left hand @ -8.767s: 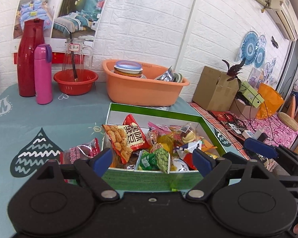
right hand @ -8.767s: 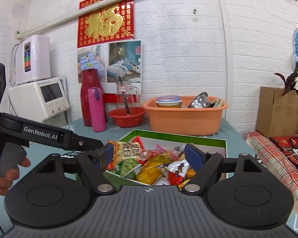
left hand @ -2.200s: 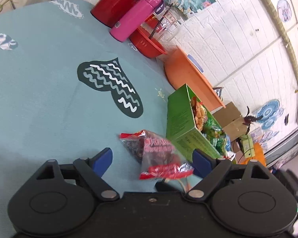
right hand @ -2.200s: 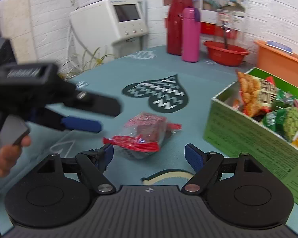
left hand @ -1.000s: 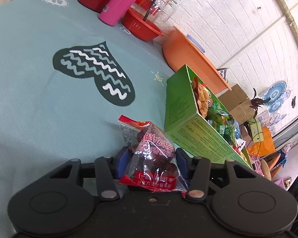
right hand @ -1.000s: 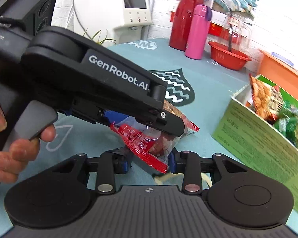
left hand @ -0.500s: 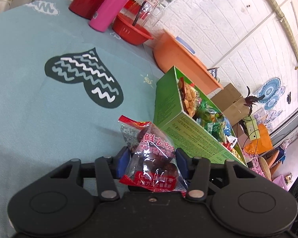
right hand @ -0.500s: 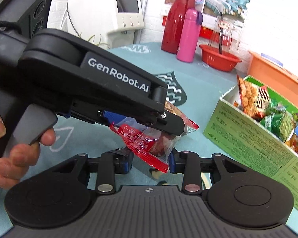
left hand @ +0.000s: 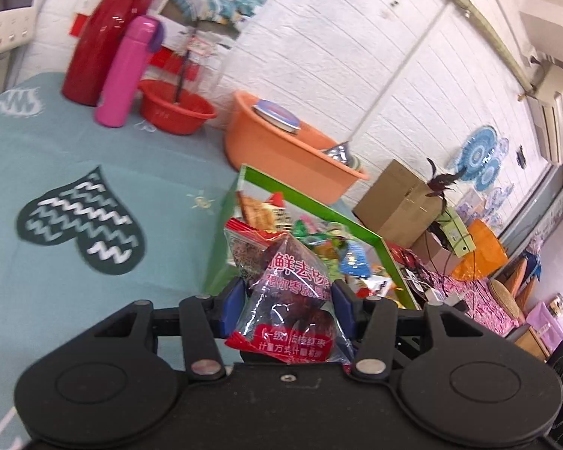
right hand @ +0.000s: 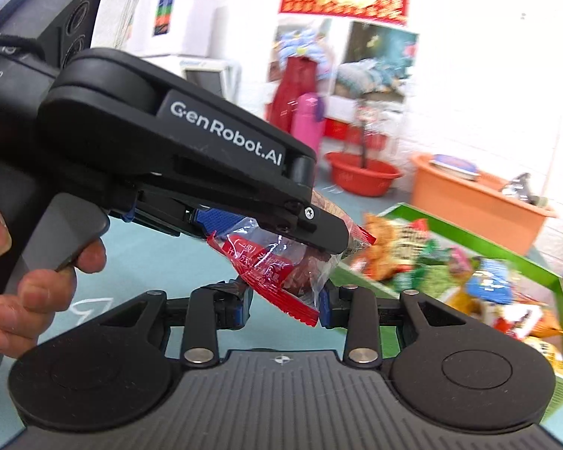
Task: Organize snacks
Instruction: 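Carry the red-labelled date bag into the green box and release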
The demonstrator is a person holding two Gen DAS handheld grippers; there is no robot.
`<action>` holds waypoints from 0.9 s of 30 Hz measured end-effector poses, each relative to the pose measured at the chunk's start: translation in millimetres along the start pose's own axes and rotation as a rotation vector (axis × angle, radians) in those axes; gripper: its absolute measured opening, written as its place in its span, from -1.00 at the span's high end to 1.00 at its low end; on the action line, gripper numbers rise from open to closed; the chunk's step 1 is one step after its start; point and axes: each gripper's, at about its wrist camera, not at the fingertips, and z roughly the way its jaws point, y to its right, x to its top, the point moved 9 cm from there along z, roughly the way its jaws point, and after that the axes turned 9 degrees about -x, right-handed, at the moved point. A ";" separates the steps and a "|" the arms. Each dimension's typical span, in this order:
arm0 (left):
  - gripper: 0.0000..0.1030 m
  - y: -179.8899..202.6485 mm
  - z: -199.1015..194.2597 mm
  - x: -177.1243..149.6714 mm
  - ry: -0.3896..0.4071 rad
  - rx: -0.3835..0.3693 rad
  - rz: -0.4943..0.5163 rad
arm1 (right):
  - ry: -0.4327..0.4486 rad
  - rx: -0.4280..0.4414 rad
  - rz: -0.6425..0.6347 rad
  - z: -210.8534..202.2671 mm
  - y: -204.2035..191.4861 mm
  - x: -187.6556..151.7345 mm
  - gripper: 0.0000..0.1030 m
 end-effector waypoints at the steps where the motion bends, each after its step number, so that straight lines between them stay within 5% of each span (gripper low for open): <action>1: -0.22 6.5 6.6 0.1 -0.007 -0.009 0.010 | 0.004 -0.016 0.010 -3.1 7.9 -1.1 -0.15; 18: -0.30 88.5 148.3 26.7 -0.095 -0.143 0.170 | 0.036 -0.222 0.113 11.5 148.4 -0.3 -0.15; 21: -0.53 88.7 170.2 28.1 -0.104 -0.142 0.182 | 0.024 -0.235 0.128 23.5 163.8 -5.2 -0.15; 23: -1.00 86.2 180.3 28.3 -0.110 -0.143 0.183 | 0.020 -0.233 0.132 35.8 169.7 -7.5 -0.20; 24: -1.00 82.8 182.8 28.4 -0.111 -0.143 0.179 | 0.001 -0.225 0.124 43.1 172.1 -10.5 -0.26; 27: -1.00 70.2 181.0 29.8 -0.082 -0.104 0.177 | -0.046 -0.224 0.100 53.6 172.4 -19.8 -1.00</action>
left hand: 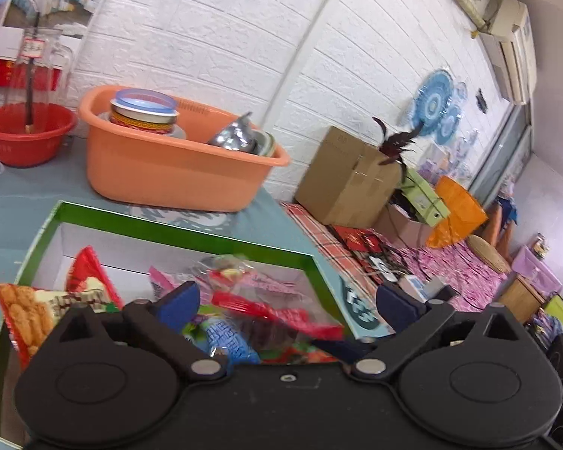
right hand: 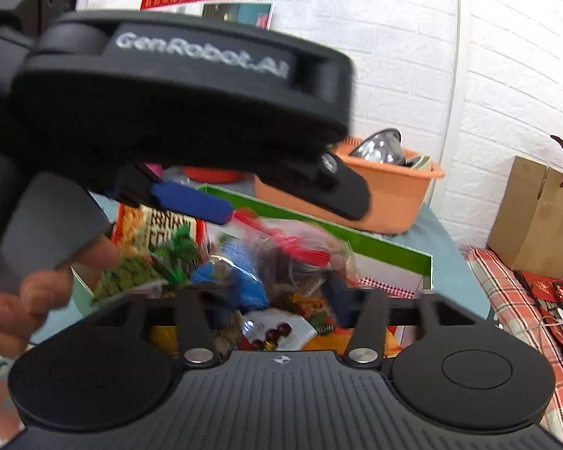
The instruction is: Organize snacks
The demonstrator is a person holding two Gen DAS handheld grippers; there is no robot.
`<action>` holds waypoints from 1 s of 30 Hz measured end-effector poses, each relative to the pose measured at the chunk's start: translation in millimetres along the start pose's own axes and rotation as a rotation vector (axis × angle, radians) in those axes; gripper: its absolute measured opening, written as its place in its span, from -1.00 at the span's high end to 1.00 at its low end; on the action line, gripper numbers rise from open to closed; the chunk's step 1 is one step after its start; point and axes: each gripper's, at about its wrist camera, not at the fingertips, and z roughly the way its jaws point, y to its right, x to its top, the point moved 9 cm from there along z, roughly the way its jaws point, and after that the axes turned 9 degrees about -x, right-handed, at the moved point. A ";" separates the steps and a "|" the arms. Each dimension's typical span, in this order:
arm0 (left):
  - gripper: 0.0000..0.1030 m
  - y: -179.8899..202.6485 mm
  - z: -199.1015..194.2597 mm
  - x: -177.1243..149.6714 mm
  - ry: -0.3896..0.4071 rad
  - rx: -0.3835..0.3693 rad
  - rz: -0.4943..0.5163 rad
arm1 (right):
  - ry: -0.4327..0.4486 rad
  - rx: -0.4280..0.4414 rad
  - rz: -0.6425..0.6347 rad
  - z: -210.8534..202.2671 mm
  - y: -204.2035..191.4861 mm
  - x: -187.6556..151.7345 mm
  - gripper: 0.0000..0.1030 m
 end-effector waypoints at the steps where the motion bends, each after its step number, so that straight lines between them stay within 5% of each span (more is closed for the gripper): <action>1: -1.00 -3.2 -1.5 -1.3 -0.005 0.007 -0.001 | 0.014 -0.017 -0.004 -0.7 1.1 -0.4 -1.00; 15: -1.00 18.5 -80.4 -5.9 0.061 0.102 0.077 | 0.075 -0.092 0.031 -84.4 14.7 8.6 -1.00; 30: -1.00 60.7 -193.9 -63.6 0.097 0.299 0.170 | 0.063 -0.165 0.119 -178.6 8.9 -7.3 -1.00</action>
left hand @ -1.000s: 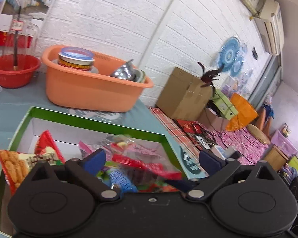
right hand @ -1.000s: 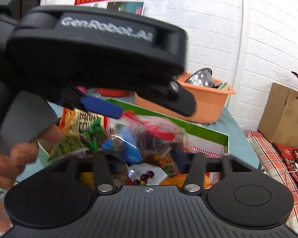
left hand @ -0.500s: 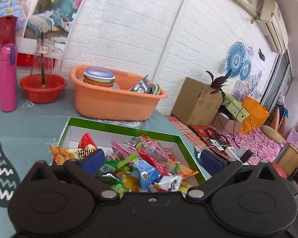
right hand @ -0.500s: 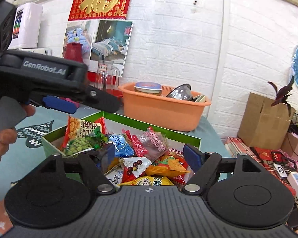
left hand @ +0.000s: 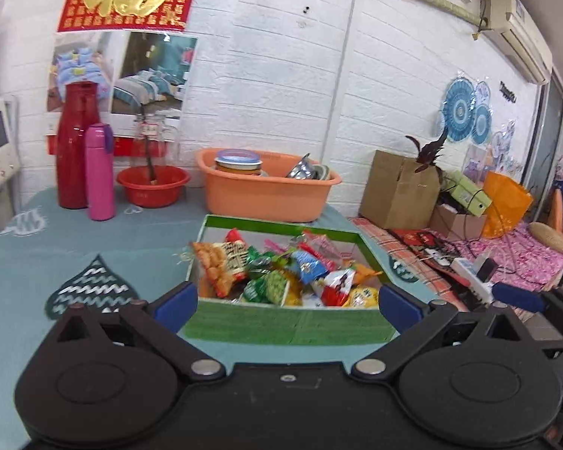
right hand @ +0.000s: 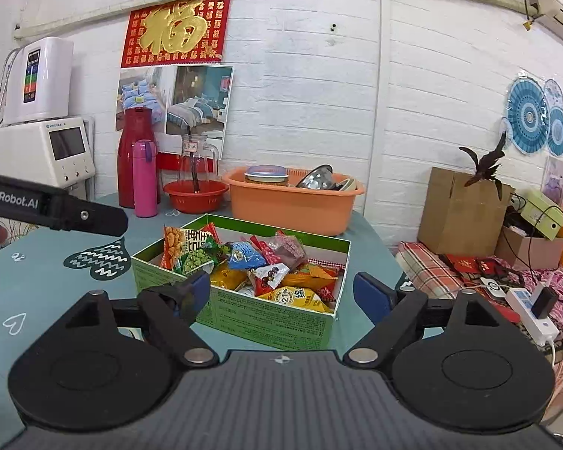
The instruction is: Organize snacks
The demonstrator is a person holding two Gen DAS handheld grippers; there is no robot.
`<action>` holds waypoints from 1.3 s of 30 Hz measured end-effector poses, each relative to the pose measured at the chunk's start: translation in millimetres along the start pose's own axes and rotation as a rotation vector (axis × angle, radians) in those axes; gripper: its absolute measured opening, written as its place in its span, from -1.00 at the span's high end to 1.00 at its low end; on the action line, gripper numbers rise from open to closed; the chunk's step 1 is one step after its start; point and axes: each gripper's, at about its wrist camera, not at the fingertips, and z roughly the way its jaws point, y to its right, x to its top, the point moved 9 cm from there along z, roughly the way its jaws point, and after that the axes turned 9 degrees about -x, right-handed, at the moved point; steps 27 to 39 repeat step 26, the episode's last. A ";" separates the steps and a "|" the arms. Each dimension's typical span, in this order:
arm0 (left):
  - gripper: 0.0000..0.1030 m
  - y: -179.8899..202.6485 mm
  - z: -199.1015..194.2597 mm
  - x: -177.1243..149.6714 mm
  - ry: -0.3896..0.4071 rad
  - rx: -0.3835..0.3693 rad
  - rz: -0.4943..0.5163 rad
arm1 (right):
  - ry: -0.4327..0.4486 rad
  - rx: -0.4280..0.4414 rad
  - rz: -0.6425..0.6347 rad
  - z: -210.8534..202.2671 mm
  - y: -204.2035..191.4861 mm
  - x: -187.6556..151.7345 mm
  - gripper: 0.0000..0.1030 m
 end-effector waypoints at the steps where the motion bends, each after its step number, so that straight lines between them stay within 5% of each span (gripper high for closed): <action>1: -1.00 -0.7 -1.9 -5.6 -0.002 0.017 0.006 | -0.016 -0.011 0.005 1.9 0.2 -4.6 -1.00; 15: -1.00 -37.9 10.2 -77.2 -0.103 0.136 -0.065 | -0.146 -0.074 0.019 38.1 -12.1 -54.2 -1.00; 39: -1.00 -39.5 15.4 -82.1 -0.116 0.142 -0.060 | -0.167 -0.069 0.032 46.2 -16.2 -56.3 -1.00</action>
